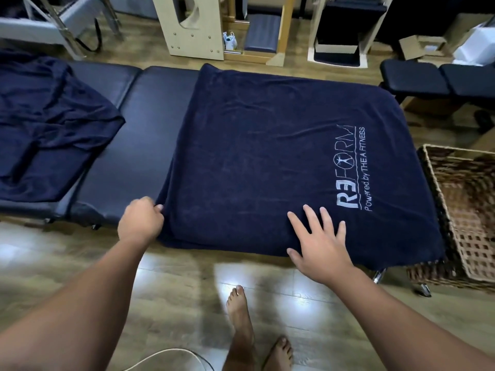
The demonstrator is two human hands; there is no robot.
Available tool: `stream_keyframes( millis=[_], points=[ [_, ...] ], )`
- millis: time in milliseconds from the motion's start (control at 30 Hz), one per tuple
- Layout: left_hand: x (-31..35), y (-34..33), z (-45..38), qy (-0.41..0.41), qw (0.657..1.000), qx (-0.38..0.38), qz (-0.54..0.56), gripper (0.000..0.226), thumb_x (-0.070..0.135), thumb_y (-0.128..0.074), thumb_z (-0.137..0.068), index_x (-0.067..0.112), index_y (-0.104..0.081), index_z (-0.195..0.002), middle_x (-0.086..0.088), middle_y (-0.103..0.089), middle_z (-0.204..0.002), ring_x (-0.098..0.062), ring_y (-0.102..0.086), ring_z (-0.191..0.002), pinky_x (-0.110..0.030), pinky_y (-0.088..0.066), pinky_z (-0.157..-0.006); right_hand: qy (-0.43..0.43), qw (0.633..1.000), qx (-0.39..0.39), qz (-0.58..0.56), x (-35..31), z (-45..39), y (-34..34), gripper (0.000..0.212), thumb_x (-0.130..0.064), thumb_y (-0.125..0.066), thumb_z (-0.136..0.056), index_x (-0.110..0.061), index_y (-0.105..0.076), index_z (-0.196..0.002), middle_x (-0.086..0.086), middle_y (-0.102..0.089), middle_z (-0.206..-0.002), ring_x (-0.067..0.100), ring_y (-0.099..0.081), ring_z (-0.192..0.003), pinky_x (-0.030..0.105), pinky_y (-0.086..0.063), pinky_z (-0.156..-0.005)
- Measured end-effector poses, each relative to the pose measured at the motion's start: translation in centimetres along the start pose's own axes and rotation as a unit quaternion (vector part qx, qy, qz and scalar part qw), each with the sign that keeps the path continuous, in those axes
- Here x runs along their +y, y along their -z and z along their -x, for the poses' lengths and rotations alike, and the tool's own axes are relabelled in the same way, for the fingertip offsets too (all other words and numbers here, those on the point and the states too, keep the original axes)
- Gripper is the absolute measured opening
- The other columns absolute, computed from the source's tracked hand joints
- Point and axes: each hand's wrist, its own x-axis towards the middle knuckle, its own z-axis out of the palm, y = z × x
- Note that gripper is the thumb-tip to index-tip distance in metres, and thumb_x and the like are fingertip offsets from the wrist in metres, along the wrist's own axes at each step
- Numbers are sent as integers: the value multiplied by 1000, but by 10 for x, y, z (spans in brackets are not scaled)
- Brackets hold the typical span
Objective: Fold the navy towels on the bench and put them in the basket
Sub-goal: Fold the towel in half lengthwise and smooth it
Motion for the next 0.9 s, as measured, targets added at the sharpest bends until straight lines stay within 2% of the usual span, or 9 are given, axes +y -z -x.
stream_keyframes(
  millis=[100, 167, 333, 400, 467, 567, 667, 767, 900],
  points=[
    [-11, 4, -1, 100, 994, 24, 38, 27, 21, -51, -102, -3, -63, -105, -29, -63, -114, -48, -57, -110, -44, -45, -88, 8, 1000, 16, -2, 2, 0, -2, 84, -58, -54, -91, -41, -8, -159, 1, -3, -168, 39, -2, -153, 74, -16, -113],
    [-14, 4, 3, 104, 993, 37, 38, 19, 13, -53, -99, -3, -62, -104, -30, -62, -114, -48, -57, -110, -44, -44, -86, 8, 1000, 18, 2, 3, 0, -4, 86, -58, -56, -90, -41, -10, -160, 1, -5, -168, 39, -4, -153, 74, -18, -112],
    [-5, -7, 7, -135, 990, 44, 1, 42, 19, -58, -98, 20, -55, -139, -16, -50, -131, -39, -45, -120, -50, -42, -100, -2, 1000, 19, 11, -3, -1, -7, 89, -60, -56, -89, -38, -7, -160, 4, -3, -169, 42, -1, -152, 74, -16, -112],
    [-1, -10, 7, -166, 978, 29, -123, 44, 16, -55, -97, 22, -53, -140, -9, -46, -137, -35, -42, -122, -50, -41, -94, -2, 1000, 23, 12, -3, -1, -7, 91, -59, -57, -89, -38, -6, -160, 3, -2, -169, 41, -1, -152, 75, -17, -112],
    [2, -9, 8, -94, 974, 24, -207, 40, 16, -54, -92, 14, -52, -132, -9, -43, -136, -34, -40, -122, -48, -39, -92, -24, 999, 21, 8, 3, 0, -8, 93, -60, -58, -89, -38, -1, -160, 1, 3, -169, 39, 2, -152, 74, -16, -112],
    [9, -10, 14, -60, 970, 52, -229, 45, 14, -63, -83, 0, -51, -124, -16, -42, -131, -38, -40, -119, -49, -41, -91, -74, 997, 17, 8, 16, 3, -10, 102, -60, -64, -86, -34, 0, -161, 4, 3, -169, 39, 2, -153, 73, -17, -113],
    [22, -25, 31, -228, 949, 76, -206, 67, 3, -72, -58, -9, -53, -121, -33, -45, -134, -50, -47, -116, -58, -48, -87, -90, 995, 31, 26, 30, 13, -15, 107, -49, -81, -75, -25, -22, -161, 10, -20, -166, 40, -15, -151, 71, -28, -111],
    [38, -47, 63, -391, 892, 35, -223, 84, 15, -73, -54, -3, -57, -135, -29, -47, -146, -47, -49, -130, -59, -43, -104, -126, 990, 60, 6, 48, 25, -20, 105, -36, -90, -65, -17, -39, -155, 15, -35, -159, 42, -28, -146, 71, -33, -107],
    [57, -67, 99, -450, 867, -5, -214, 69, 22, -74, -67, 4, -55, -130, -21, -51, -136, -40, -53, -120, -51, -47, -102, -190, 978, 79, -20, 73, 40, -20, 93, -25, -91, -67, -11, -48, -148, 15, -42, -154, 36, -35, -144, 67, -40, -103]
  ],
)
